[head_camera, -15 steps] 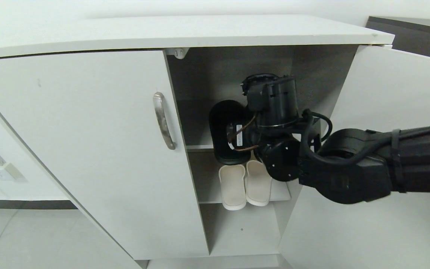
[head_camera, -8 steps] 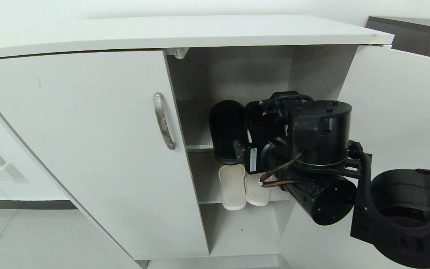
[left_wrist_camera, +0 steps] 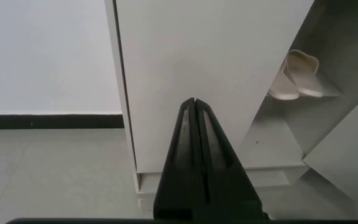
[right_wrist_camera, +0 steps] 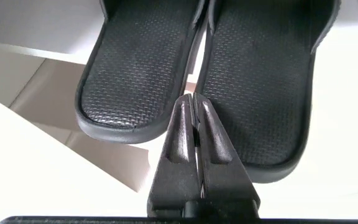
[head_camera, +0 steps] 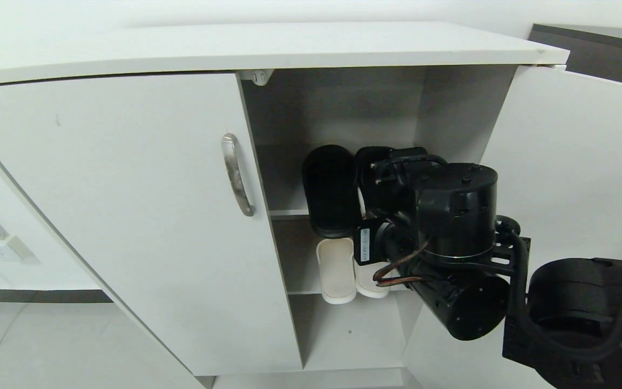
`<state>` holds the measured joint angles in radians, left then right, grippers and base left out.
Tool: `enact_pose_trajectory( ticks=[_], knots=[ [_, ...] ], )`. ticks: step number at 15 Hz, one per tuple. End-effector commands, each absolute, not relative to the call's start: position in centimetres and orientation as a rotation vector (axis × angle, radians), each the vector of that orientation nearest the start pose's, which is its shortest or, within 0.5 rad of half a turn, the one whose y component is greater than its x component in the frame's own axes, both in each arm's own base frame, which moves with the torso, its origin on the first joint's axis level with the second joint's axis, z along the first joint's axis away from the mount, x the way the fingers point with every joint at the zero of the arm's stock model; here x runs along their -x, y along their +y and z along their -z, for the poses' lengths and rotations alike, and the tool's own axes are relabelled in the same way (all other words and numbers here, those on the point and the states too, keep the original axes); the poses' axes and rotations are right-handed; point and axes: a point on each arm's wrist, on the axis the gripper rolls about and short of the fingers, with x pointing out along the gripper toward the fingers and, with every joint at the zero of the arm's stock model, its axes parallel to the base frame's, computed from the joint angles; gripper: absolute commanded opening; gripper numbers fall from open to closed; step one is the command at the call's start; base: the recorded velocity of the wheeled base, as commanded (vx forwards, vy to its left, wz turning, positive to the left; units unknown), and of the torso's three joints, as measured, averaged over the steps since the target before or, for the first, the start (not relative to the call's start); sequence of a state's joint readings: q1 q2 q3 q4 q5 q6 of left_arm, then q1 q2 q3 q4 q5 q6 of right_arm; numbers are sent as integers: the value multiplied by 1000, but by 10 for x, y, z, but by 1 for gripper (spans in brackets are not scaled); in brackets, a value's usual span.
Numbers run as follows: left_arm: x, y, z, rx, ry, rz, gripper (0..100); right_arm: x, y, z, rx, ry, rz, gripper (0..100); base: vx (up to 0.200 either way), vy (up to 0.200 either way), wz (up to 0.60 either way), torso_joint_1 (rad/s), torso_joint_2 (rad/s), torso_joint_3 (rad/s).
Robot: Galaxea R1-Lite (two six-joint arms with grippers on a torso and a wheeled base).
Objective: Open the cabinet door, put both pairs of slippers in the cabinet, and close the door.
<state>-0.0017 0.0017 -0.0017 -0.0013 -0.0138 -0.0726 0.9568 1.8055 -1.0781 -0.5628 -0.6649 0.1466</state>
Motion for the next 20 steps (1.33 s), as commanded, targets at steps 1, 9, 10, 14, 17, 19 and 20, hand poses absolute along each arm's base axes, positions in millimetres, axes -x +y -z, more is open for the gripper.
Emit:
enact_pose_trajectory(
  ticks=[1,9,10,14,17,19,20],
  knots=[
    [23,0,-76,74,1,15,0,-213,278,-210,-14,145,-281,0,0,0,0,0,0,0],
    [23,0,-76,74,1,15,0,-214,280,-204,2,159,-278,0,-125,0,0,2,1,3],
    [23,0,-76,74,1,15,0,-214,280,-204,3,159,-278,0,-200,0,0,-2,7,2],
    [23,0,-76,74,1,15,0,-214,280,-203,5,160,-278,0,-200,0,0,2,2,2],
    [23,0,-76,74,1,15,0,-214,280,-203,5,160,-278,0,-200,0,0,-1,6,2],
    [23,0,-76,74,1,15,0,-214,279,-201,9,164,-277,0,-200,0,0,5,2,5],
    [23,0,-76,74,1,15,0,-214,279,-201,10,165,-277,0,-200,0,0,7,7,2]
  ],
)
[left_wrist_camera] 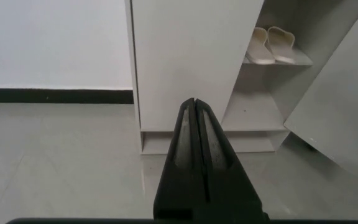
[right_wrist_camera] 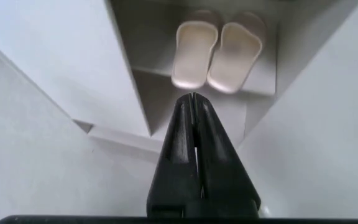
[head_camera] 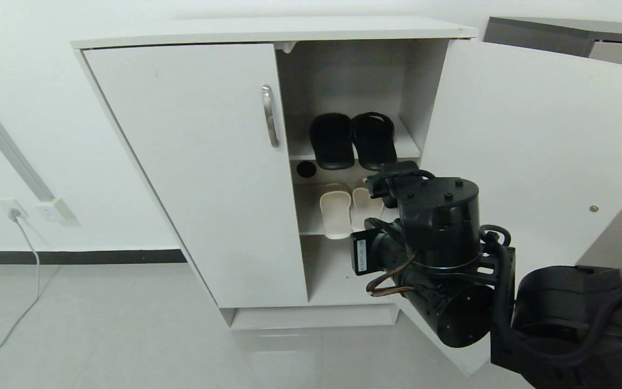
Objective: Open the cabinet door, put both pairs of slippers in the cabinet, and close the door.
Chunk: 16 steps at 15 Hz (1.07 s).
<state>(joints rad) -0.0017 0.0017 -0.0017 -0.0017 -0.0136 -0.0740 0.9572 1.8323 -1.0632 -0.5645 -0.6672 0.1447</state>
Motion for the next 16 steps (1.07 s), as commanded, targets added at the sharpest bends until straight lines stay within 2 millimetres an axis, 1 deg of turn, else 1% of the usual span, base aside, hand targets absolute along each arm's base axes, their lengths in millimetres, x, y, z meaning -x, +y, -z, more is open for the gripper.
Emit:
enact_pose_trajectory(
  ticks=[1,2,4,6,10,13,14,16],
  knots=[
    [23,0,-76,75,1,15,0,-214,280,-200,9,168,-277,0,-200,0,0,2,2,2],
    [23,0,-76,75,1,15,0,-214,279,-198,15,173,-276,0,-200,0,0,2,-7,2],
    [23,0,-76,75,1,15,0,-214,279,-196,16,179,-280,0,0,0,0,0,0,0],
    [23,0,-76,75,1,15,0,-218,274,-188,26,193,-268,0,0,0,0,0,0,0],
    [23,0,-76,75,1,15,0,-216,271,-179,62,189,-293,0,0,0,0,0,0,0],
    [23,0,-76,75,1,15,0,-216,271,-179,62,189,-293,0,0,0,0,0,0,0],
    [23,0,-76,75,1,15,0,-217,272,-175,70,198,-293,0,0,0,0,0,0,0],
    [23,0,-76,75,1,15,0,-217,272,-174,73,200,-293,0,0,0,0,0,0,0]
  ],
)
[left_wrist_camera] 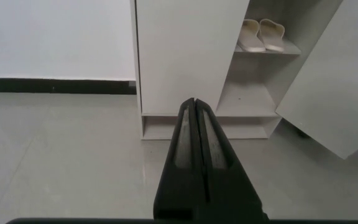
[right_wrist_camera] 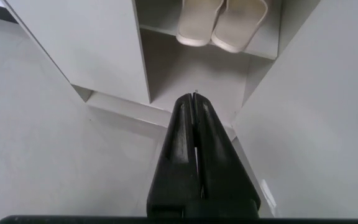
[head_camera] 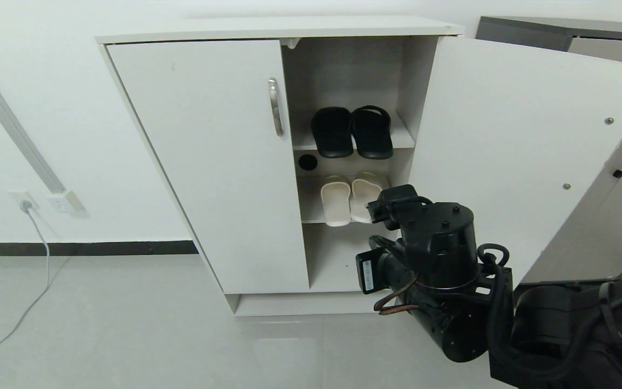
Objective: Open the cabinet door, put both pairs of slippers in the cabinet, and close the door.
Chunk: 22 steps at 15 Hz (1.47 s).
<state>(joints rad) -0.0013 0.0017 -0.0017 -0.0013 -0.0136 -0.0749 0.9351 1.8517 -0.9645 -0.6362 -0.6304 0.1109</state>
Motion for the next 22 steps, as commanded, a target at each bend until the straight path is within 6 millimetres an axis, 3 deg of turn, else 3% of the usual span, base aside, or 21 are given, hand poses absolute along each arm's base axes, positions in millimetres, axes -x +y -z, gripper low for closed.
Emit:
enact_pose_trajectory(
  ticks=[1,8,22],
  knots=[
    [23,0,-76,75,1,15,0,-217,272,-174,73,200,-293,0,0,0,0,0,0,0],
    [23,0,-76,75,1,15,0,-219,275,-169,83,209,-292,0,0,0,0,0,-24,-27],
    [23,0,-76,75,1,15,0,-219,274,-167,88,213,-290,0,0,0,0,86,-426,-346]
  ],
)
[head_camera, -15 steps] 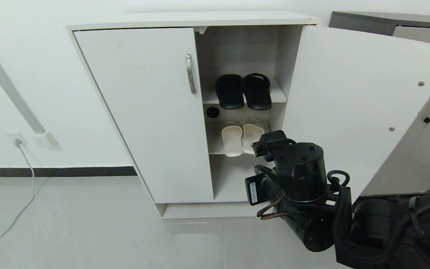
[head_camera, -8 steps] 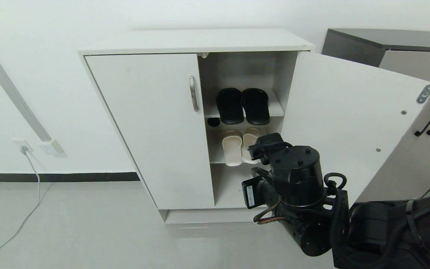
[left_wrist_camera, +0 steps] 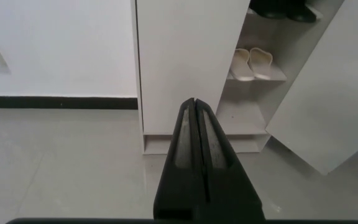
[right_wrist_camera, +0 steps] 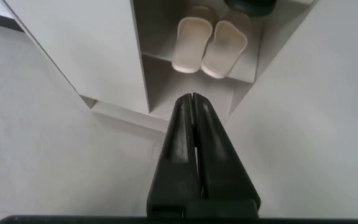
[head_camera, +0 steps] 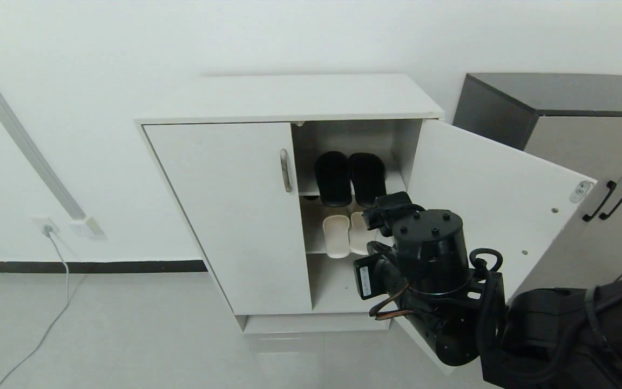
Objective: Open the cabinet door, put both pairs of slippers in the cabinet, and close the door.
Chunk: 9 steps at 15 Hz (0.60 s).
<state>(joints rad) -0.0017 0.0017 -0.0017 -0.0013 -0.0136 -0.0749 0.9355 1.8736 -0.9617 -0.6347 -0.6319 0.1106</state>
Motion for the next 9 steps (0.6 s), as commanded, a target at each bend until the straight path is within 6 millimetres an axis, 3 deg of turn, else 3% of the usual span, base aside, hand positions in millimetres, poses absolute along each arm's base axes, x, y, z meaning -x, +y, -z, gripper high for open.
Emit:
enact_pose_trajectory(
  ticks=[1,9],
  knots=[
    [23,0,-76,75,1,15,0,-219,274,-167,88,213,-290,0,0,0,0,159,-486,-330],
    [23,0,-76,75,1,15,0,-219,275,-166,91,217,-290,0,0,0,0,185,-499,-315]
  ],
)
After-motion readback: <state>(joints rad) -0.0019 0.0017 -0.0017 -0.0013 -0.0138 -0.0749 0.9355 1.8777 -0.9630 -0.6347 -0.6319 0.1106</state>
